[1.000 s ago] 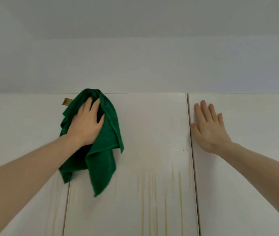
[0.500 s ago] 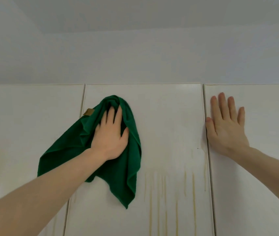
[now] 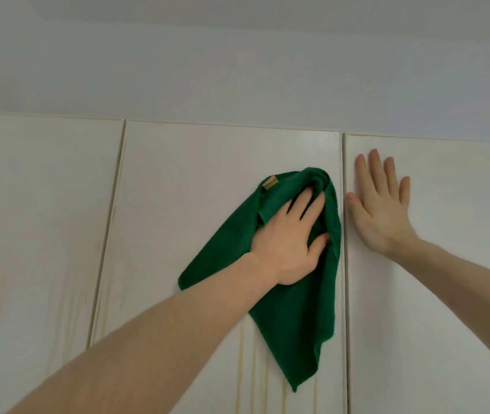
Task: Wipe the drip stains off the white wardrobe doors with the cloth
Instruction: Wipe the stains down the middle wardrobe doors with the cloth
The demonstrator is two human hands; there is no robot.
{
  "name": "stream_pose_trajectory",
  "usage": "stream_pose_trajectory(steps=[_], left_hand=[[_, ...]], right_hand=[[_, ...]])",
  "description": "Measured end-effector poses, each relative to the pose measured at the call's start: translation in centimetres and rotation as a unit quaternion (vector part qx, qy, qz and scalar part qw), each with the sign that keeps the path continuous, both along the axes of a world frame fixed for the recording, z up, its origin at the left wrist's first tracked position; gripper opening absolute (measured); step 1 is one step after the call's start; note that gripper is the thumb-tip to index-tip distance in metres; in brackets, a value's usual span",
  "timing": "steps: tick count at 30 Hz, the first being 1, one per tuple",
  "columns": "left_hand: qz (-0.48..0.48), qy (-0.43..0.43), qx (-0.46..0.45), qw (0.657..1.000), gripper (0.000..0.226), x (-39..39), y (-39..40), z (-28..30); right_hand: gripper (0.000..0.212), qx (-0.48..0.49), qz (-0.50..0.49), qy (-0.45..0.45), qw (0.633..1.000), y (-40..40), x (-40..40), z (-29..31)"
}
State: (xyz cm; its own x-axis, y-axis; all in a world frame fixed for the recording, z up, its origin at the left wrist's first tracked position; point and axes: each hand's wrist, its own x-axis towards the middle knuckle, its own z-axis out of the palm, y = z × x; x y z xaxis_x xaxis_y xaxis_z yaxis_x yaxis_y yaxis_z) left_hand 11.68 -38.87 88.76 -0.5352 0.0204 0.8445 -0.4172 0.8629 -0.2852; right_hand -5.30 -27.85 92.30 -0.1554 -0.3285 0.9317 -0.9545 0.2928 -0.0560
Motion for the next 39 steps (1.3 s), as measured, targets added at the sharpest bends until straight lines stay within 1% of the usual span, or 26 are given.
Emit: stream_pose_trajectory(steps=[4, 10, 12, 15, 17, 19, 20, 24, 29, 31, 34, 36, 39], left_hand=[[-0.017, -0.059, -0.022, 0.998, 0.073, -0.9, 0.4, -3.9], [0.016, -0.143, -0.086, 0.986, 0.07, 0.5, -0.6, -9.6], [0.012, -0.176, -0.078, 0.981, 0.069, 1.2, -1.1, -11.0], [-0.009, -0.197, -0.032, 0.98, 0.067, 2.8, -1.7, -11.6], [0.002, -0.188, 0.016, 0.982, 0.066, 4.3, -2.2, -11.1], [0.021, -0.16, 0.064, 0.985, 0.066, 6.2, -2.8, -9.9], [0.03, -0.136, 0.074, 0.987, 0.068, 7.4, -3.1, -9.2], [0.094, 0.006, 0.031, 0.995, 0.073, 12.7, -4.8, -5.8], [0.158, 0.111, 0.065, 0.979, 0.08, 18.4, -7.9, -3.1], [0.17, 0.123, 0.076, 0.975, 0.083, 20.1, -9.2, -3.4], [0.177, 0.11, 0.085, 0.974, 0.081, 21.6, -11.1, -5.6], [0.193, 0.098, 0.092, 0.972, 0.08, 21.7, -12.0, -7.5], [0.2, 0.1, 0.102, 0.969, 0.084, 20.5, -11.9, -9.7]], right_hand=[[0.072, 0.015, 0.017, -0.018, 1.0, 0.6, 0.1, 0.3], [0.061, 0.03, 0.028, -0.031, 0.999, 2.3, 0.3, 0.7], [0.061, 0.037, 0.023, -0.018, 0.999, 2.9, 0.3, 0.1], [0.066, 0.029, 0.015, 0.026, 0.999, 3.4, 1.0, -2.0], [0.065, 0.023, 0.017, 0.05, 0.998, 3.5, 1.6, -3.6], [0.066, 0.024, 0.02, 0.045, 0.999, 3.4, 1.9, -4.8], [0.067, 0.028, 0.019, 0.04, 0.999, 3.2, 1.9, -5.2], [0.07, 0.048, 0.001, 0.02, 0.999, 2.4, 1.2, -6.8], [0.073, 0.016, -0.008, 0.028, 0.999, 1.0, 0.6, -7.5], [0.072, -0.002, -0.006, 0.031, 1.0, 0.3, 0.4, -7.8], [0.072, -0.034, 0.006, 0.03, 0.999, -0.5, 0.5, -8.2], [0.072, -0.055, 0.01, 0.033, 0.998, -0.7, 0.6, -8.4], [0.072, -0.077, 0.012, 0.039, 0.996, -1.1, 0.6, -8.5]])
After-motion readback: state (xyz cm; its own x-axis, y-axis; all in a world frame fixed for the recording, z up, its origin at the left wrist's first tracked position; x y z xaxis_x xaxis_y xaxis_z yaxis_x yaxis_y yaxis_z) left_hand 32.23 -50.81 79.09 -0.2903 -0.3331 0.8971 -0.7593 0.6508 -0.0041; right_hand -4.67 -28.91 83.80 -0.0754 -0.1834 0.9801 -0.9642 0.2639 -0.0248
